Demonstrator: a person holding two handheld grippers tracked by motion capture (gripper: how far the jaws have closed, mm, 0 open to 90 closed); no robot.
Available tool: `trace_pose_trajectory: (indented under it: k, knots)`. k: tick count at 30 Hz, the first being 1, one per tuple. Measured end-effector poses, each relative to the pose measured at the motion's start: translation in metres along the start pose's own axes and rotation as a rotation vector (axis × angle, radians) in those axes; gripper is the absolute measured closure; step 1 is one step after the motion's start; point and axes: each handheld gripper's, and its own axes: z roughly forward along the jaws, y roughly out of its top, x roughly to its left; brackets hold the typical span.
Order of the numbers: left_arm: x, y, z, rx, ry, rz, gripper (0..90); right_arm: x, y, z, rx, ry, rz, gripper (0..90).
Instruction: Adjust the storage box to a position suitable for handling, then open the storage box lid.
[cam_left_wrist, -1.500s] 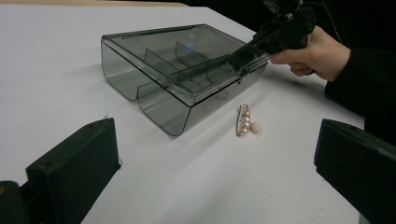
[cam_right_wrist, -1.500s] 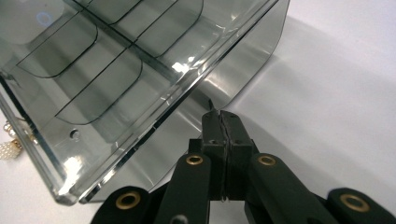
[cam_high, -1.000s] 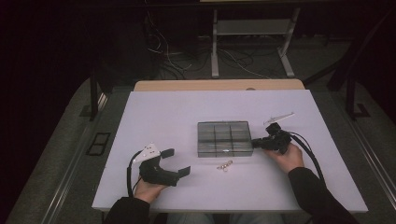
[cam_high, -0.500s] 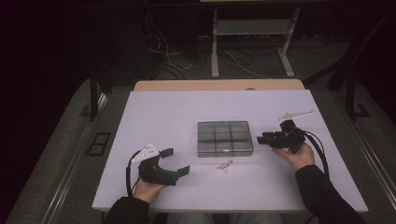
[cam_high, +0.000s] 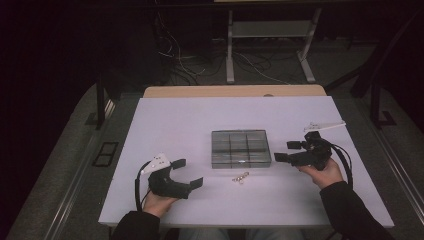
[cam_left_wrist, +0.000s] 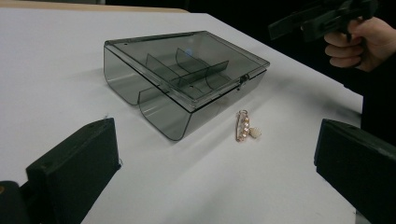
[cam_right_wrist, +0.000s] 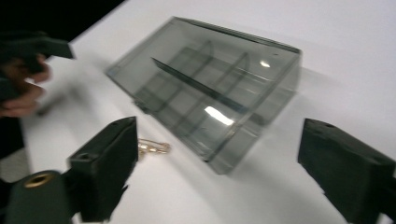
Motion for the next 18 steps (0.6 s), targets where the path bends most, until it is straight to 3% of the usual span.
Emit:
trace_pose_trajectory:
  k: [2, 3, 7, 12, 18]
  knots:
    - [0.000, 0.000, 0.000, 0.002, 0.000, 0.001, 0.0, 0.004, -0.001, -0.002, -0.009, 0.022, 0.008, 6.7]
    - [0.000, 0.000, 0.000, 0.002, 0.000, 0.001, 0.0, 0.005, -0.001, -0.003, -0.005, 0.046, 0.006, 0.1]
    - [0.000, 0.000, 0.000, 0.003, -0.001, 0.002, 0.0, 0.015, -0.003, -0.003, 0.010, 0.071, -0.033, 0.4]
    - [-0.001, 0.000, 0.000, 0.003, -0.003, 0.002, 0.0, 0.025, -0.004, 0.002, 0.017, 0.061, -0.088, 0.4]
    - [0.000, 0.000, 0.001, 0.004, -0.004, 0.002, 0.0, 0.024, -0.007, 0.012, 0.050, 0.042, -0.100, 0.4]
